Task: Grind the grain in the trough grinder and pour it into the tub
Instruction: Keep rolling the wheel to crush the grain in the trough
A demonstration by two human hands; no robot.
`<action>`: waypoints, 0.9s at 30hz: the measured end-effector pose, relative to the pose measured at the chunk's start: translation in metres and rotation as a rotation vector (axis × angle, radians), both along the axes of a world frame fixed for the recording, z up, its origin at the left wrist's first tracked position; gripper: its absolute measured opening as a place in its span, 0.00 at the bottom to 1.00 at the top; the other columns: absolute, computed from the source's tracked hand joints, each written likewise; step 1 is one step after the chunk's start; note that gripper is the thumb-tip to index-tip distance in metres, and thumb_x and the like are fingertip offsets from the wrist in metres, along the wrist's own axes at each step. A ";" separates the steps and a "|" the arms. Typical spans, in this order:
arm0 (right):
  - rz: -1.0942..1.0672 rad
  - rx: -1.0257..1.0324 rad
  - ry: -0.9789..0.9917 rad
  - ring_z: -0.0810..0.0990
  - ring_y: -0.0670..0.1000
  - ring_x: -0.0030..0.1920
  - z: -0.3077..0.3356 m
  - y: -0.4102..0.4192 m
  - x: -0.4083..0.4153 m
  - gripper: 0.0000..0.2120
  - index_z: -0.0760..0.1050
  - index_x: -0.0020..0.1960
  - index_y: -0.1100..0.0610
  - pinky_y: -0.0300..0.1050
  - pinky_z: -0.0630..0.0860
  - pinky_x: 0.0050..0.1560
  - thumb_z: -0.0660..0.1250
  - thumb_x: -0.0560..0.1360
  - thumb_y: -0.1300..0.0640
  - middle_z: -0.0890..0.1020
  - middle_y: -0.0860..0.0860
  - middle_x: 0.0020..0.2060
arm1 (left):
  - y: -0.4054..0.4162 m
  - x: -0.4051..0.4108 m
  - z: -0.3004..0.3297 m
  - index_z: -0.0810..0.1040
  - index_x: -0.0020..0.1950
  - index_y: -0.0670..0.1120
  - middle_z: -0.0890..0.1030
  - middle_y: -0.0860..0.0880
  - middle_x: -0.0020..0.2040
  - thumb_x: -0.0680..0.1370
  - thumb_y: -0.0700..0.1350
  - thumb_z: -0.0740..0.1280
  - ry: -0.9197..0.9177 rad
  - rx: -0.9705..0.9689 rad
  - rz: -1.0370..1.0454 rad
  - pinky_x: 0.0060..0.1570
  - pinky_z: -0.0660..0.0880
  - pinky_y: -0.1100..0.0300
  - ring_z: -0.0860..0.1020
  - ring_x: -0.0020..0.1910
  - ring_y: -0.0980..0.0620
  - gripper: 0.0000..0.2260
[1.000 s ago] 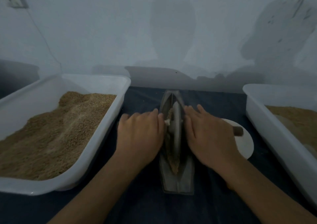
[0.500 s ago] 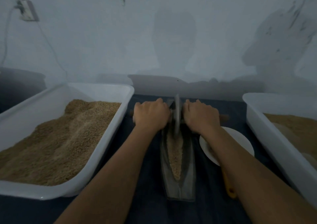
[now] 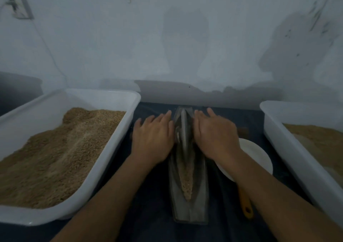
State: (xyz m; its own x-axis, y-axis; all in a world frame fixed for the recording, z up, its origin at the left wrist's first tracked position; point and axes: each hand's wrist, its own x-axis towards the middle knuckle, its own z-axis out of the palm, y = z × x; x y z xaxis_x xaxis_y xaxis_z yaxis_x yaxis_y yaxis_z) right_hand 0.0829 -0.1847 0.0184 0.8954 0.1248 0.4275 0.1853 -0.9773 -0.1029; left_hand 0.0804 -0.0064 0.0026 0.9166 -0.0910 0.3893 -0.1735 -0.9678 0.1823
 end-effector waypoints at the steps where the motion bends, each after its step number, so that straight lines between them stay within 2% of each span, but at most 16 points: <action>1: -0.063 0.039 0.034 0.75 0.58 0.69 0.004 0.001 0.019 0.26 0.76 0.69 0.55 0.51 0.73 0.60 0.45 0.86 0.47 0.78 0.56 0.68 | -0.003 0.020 0.003 0.67 0.79 0.51 0.78 0.51 0.71 0.86 0.53 0.48 0.034 0.004 0.032 0.66 0.69 0.45 0.77 0.67 0.46 0.22; 3: -0.158 0.064 0.108 0.79 0.61 0.62 0.010 0.004 0.045 0.24 0.76 0.65 0.56 0.53 0.72 0.53 0.46 0.86 0.47 0.77 0.60 0.68 | -0.008 0.048 0.010 0.70 0.75 0.50 0.80 0.48 0.67 0.86 0.53 0.49 0.094 0.018 0.078 0.58 0.70 0.46 0.79 0.60 0.43 0.20; 5: -0.174 -0.001 0.116 0.80 0.61 0.58 0.012 0.006 0.044 0.24 0.77 0.59 0.57 0.52 0.70 0.48 0.46 0.86 0.47 0.79 0.61 0.64 | -0.008 0.048 0.014 0.73 0.60 0.50 0.79 0.49 0.69 0.86 0.53 0.48 0.143 0.099 0.061 0.49 0.68 0.48 0.80 0.54 0.42 0.16; 7: -0.121 -0.050 0.089 0.77 0.59 0.66 0.007 0.006 0.016 0.24 0.77 0.63 0.56 0.52 0.73 0.55 0.45 0.86 0.47 0.79 0.57 0.66 | -0.001 0.020 0.010 0.69 0.48 0.51 0.81 0.50 0.66 0.86 0.53 0.47 0.104 0.166 0.006 0.43 0.69 0.52 0.81 0.47 0.45 0.15; 9: -0.021 -0.057 0.065 0.71 0.55 0.74 -0.001 0.000 -0.026 0.27 0.74 0.71 0.54 0.51 0.72 0.64 0.43 0.86 0.45 0.77 0.52 0.70 | 0.008 -0.021 0.000 0.74 0.50 0.53 0.83 0.52 0.60 0.85 0.54 0.46 0.005 0.102 -0.037 0.48 0.75 0.51 0.81 0.47 0.50 0.18; 10: 0.023 -0.039 0.063 0.69 0.52 0.76 -0.003 -0.003 -0.048 0.28 0.72 0.74 0.53 0.50 0.72 0.67 0.41 0.86 0.43 0.76 0.50 0.71 | 0.010 -0.042 -0.003 0.77 0.57 0.53 0.83 0.52 0.61 0.86 0.53 0.46 -0.054 0.044 -0.059 0.54 0.76 0.50 0.82 0.52 0.52 0.19; 12: 0.075 -0.006 0.030 0.68 0.49 0.76 -0.007 -0.010 -0.080 0.29 0.70 0.76 0.50 0.47 0.68 0.70 0.40 0.86 0.41 0.75 0.47 0.73 | 0.013 -0.076 -0.009 0.77 0.71 0.50 0.81 0.50 0.67 0.86 0.54 0.49 -0.148 -0.025 -0.080 0.63 0.75 0.45 0.80 0.64 0.51 0.22; 14: 0.085 0.003 -0.002 0.68 0.48 0.76 -0.008 -0.014 -0.088 0.29 0.71 0.76 0.50 0.47 0.65 0.69 0.41 0.86 0.41 0.75 0.46 0.72 | 0.012 -0.086 -0.010 0.76 0.73 0.49 0.79 0.50 0.69 0.87 0.55 0.48 -0.185 -0.017 -0.070 0.66 0.73 0.41 0.77 0.68 0.50 0.23; 18: 0.042 0.019 0.146 0.62 0.49 0.79 -0.005 -0.008 -0.044 0.28 0.67 0.78 0.51 0.48 0.66 0.71 0.40 0.86 0.44 0.71 0.48 0.75 | 0.000 -0.041 0.006 0.78 0.67 0.49 0.82 0.50 0.65 0.85 0.54 0.46 -0.072 0.086 -0.025 0.67 0.69 0.42 0.79 0.65 0.48 0.24; 20: -0.042 0.046 0.181 0.64 0.55 0.78 0.001 -0.007 -0.005 0.24 0.69 0.75 0.54 0.51 0.67 0.68 0.43 0.87 0.48 0.73 0.53 0.74 | -0.009 0.001 0.014 0.77 0.57 0.50 0.83 0.49 0.60 0.85 0.52 0.46 0.042 0.142 0.042 0.59 0.69 0.43 0.80 0.58 0.45 0.20; 22: -0.103 0.118 0.234 0.69 0.59 0.73 0.011 -0.003 0.027 0.19 0.74 0.60 0.58 0.52 0.69 0.60 0.45 0.87 0.53 0.79 0.56 0.65 | -0.014 0.036 0.021 0.73 0.50 0.50 0.83 0.46 0.54 0.84 0.51 0.48 0.147 0.131 0.096 0.50 0.66 0.45 0.79 0.49 0.42 0.15; 23: -0.108 0.136 0.229 0.71 0.60 0.69 0.014 -0.001 0.036 0.17 0.72 0.52 0.57 0.52 0.68 0.57 0.46 0.86 0.54 0.80 0.56 0.60 | -0.014 0.046 0.021 0.72 0.48 0.49 0.82 0.45 0.52 0.85 0.50 0.50 0.180 0.106 0.106 0.48 0.64 0.46 0.77 0.46 0.42 0.14; 24: -0.099 0.109 0.212 0.73 0.60 0.67 0.015 0.001 0.040 0.17 0.71 0.49 0.56 0.53 0.68 0.56 0.46 0.86 0.54 0.81 0.57 0.57 | -0.014 0.049 0.020 0.71 0.45 0.49 0.82 0.45 0.50 0.85 0.49 0.50 0.186 0.098 0.112 0.47 0.64 0.47 0.74 0.42 0.44 0.14; 25: -0.091 0.044 0.195 0.73 0.59 0.67 0.014 0.003 0.038 0.18 0.73 0.50 0.56 0.53 0.69 0.58 0.45 0.86 0.54 0.81 0.56 0.57 | -0.014 0.043 0.018 0.68 0.41 0.49 0.81 0.46 0.48 0.85 0.48 0.50 0.172 0.111 0.112 0.47 0.64 0.49 0.72 0.40 0.45 0.15; 27: -0.070 -0.081 0.162 0.69 0.57 0.73 0.007 0.003 0.016 0.25 0.75 0.63 0.58 0.55 0.68 0.67 0.42 0.85 0.50 0.80 0.54 0.65 | -0.009 0.014 0.010 0.65 0.39 0.50 0.80 0.48 0.44 0.85 0.50 0.47 0.080 0.117 0.077 0.44 0.66 0.51 0.74 0.37 0.46 0.16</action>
